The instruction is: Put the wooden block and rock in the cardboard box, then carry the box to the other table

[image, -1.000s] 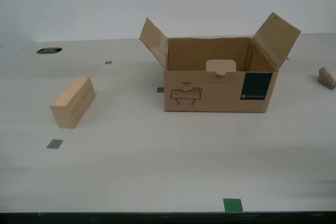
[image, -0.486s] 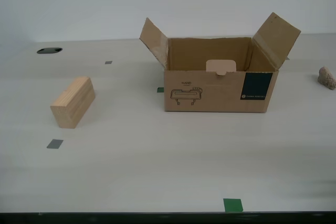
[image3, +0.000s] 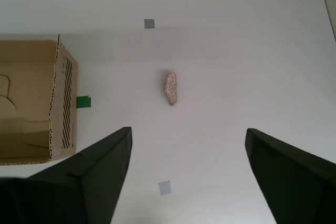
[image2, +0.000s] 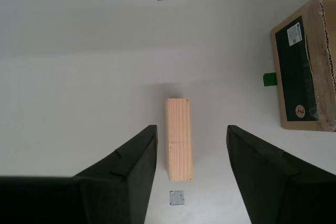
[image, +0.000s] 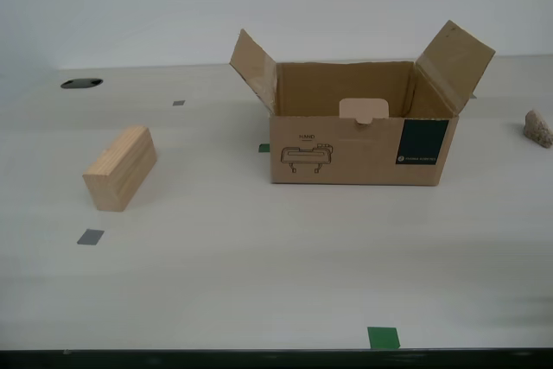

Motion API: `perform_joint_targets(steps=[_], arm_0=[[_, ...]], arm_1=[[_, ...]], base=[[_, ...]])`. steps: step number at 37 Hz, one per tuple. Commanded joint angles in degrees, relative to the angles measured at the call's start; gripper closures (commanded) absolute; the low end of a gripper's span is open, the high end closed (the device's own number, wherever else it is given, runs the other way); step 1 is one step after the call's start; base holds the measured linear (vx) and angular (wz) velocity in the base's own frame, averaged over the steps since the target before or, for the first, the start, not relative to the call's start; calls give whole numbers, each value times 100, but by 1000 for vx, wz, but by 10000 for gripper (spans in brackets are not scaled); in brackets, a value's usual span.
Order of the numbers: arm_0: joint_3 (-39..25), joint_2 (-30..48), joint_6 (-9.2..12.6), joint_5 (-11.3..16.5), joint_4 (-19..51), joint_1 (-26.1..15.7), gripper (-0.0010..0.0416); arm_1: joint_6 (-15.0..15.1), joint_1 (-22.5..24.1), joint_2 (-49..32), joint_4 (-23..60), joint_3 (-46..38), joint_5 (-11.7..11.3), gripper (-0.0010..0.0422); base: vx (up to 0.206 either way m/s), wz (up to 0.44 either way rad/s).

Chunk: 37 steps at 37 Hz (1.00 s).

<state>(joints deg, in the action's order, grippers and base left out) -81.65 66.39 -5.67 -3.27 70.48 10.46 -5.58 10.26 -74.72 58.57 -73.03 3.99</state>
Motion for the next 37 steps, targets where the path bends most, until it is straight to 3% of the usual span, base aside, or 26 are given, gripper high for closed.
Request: perform_joint_targets(steps=[1, 6, 11, 18, 22, 28, 37], arm_0=[[-4, 0, 11, -4, -13, 0, 57], [-4, 0, 15, -7, -11, 0, -3], [-4, 0, 13, -4, -9, 0, 30], [-4, 0, 13, -4, 4, 0, 29], [-4, 0, 13, -4, 37, 0, 14], [-4, 0, 13, -7, 35, 0, 7], [-4, 0, 13, -4, 48, 0, 7]], arm_1=[[-2, 2, 0, 11, -2, 15, 186], [-138, 2, 0, 11, -2, 15, 133], [-153, 2, 0, 2, -2, 15, 86], [-153, 2, 0, 0, -2, 15, 38], [-166, 2, 0, 7, -2, 15, 24], [-584, 2, 0, 136, -2, 15, 23], [-570, 2, -9, 535, 0, 11, 23]], base=[[0, 0], [0, 0], [0, 0], [0, 0], [0, 0], [0, 0], [0, 0]])
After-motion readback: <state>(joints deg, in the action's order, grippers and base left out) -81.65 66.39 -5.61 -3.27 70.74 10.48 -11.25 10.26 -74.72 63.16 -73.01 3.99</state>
